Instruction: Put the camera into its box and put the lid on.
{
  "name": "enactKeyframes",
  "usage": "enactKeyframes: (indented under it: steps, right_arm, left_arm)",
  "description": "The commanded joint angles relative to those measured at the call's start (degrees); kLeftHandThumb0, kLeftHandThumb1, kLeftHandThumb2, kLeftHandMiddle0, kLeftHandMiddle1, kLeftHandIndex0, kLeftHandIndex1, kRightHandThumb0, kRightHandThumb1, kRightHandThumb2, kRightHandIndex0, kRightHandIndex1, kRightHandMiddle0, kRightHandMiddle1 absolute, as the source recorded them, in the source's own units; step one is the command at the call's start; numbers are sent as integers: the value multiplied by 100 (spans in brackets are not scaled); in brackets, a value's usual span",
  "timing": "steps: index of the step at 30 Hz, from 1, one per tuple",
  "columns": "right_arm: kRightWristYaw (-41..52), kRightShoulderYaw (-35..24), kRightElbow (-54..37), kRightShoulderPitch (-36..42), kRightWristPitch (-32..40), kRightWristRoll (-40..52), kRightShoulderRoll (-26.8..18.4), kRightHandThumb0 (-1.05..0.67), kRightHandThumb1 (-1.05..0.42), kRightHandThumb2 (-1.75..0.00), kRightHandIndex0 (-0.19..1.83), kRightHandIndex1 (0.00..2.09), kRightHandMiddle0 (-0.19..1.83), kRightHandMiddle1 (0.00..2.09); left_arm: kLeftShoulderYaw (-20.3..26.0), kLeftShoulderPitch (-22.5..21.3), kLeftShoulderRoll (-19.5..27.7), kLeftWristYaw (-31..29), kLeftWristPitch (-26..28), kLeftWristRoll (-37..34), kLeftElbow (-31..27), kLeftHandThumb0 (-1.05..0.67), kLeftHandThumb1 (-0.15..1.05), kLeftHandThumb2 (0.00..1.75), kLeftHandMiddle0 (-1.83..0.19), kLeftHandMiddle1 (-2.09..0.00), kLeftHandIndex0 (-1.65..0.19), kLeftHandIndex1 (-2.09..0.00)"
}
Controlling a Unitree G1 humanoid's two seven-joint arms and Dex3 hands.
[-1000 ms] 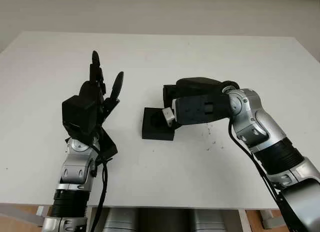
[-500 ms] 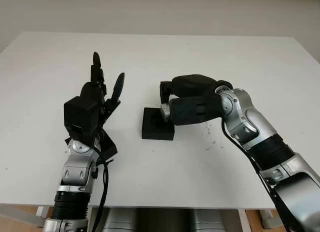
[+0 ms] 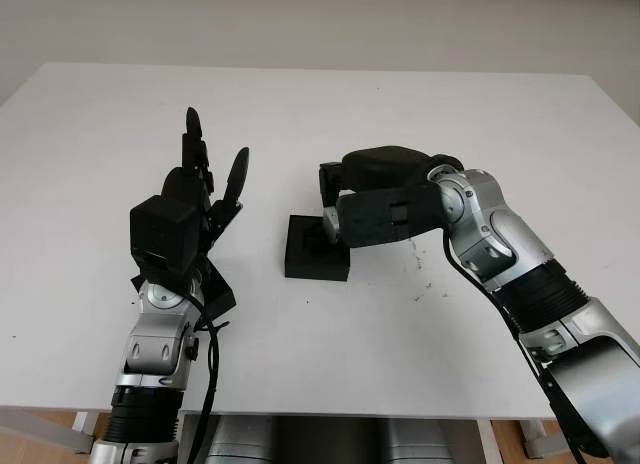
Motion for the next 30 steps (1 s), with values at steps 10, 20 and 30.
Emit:
enactKeyframes:
  steps: [10, 20, 30]
  right_arm:
    - [368, -211, -515, -2, 10, 420, -163, -67, -91, -5, 24, 3, 15, 38]
    - [258, -352, -647, -95, 185, 463, -114, -65, -91, -5, 20, 2, 19, 27]
    - [-449, -964, -669, 43, 795, 831, 118, -59, -92, -6, 19, 3, 30, 29]
  left_arm:
    - [-24, 5, -35, 24, -68, 11, 11, -78, 105, 46, 19, 0, 19, 0]
    - [-22, 12, -31, 9, -54, 1, -35, -78, 105, 46, 19, 0, 19, 0]
    - [30, 1, 25, -33, -89, -55, -6, -78, 105, 45, 19, 0, 19, 0]
